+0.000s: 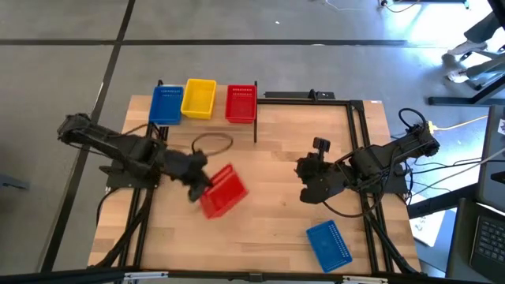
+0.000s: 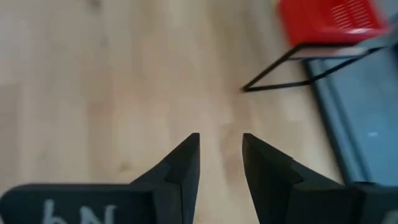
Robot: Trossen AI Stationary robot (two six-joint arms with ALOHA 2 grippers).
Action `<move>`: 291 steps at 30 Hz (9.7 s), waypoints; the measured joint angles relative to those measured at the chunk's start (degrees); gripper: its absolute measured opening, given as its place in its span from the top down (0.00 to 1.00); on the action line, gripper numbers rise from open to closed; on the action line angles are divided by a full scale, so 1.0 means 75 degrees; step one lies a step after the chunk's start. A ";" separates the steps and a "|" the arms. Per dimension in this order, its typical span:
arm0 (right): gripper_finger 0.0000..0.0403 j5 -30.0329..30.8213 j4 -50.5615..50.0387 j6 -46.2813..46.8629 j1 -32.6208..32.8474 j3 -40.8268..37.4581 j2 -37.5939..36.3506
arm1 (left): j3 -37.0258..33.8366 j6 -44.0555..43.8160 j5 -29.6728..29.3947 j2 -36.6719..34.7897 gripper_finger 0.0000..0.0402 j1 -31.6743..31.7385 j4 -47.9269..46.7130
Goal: Stack baskets on shelf by color
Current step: Stack the red bin on top of the red bins on the shelf, then stack the blue bin on top of the blue bins on the shelf
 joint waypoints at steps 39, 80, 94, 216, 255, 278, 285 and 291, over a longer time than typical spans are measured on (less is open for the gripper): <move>0.71 0.2521 0.0003 -0.0849 -0.0108 0.0003 0.0006 | 0.3468 -0.0208 -0.1473 0.3244 1.00 0.5882 -0.0863; 0.71 0.1027 -0.0055 -0.1326 -0.0192 0.0006 -0.0660 | 0.3471 0.3466 -0.1236 0.2020 0.83 0.5549 -0.0614; 0.71 -0.5746 -0.0802 -0.1829 0.0083 0.0012 -0.0247 | 0.3468 0.6841 -0.0146 0.1540 0.82 0.2872 -0.1097; 0.96 -0.5763 0.4439 -0.1909 -0.3608 0.2900 0.6388 | 0.3468 0.5147 -0.2113 -0.0430 0.83 -0.1692 -0.2117; 0.73 -0.4674 0.1276 -0.3694 -0.2538 0.5126 0.4664 | 0.1187 -0.4627 -0.1926 0.0145 0.83 -0.1481 -0.4459; 0.73 -0.4965 -0.0039 -0.4076 -0.2509 0.5126 0.3850 | -0.0872 -0.2937 -0.1580 0.1998 0.83 -0.0438 -0.0826; 0.73 -0.4968 -0.0055 -0.4076 -0.2509 0.5126 0.3850 | -0.0872 -0.2655 -0.1274 0.2529 0.83 -0.0136 -0.0763; 0.73 -0.4970 -0.0064 -0.4076 -0.2509 0.5126 0.3853 | -0.0872 -0.2346 -0.1178 0.2864 0.83 -0.0016 -0.0368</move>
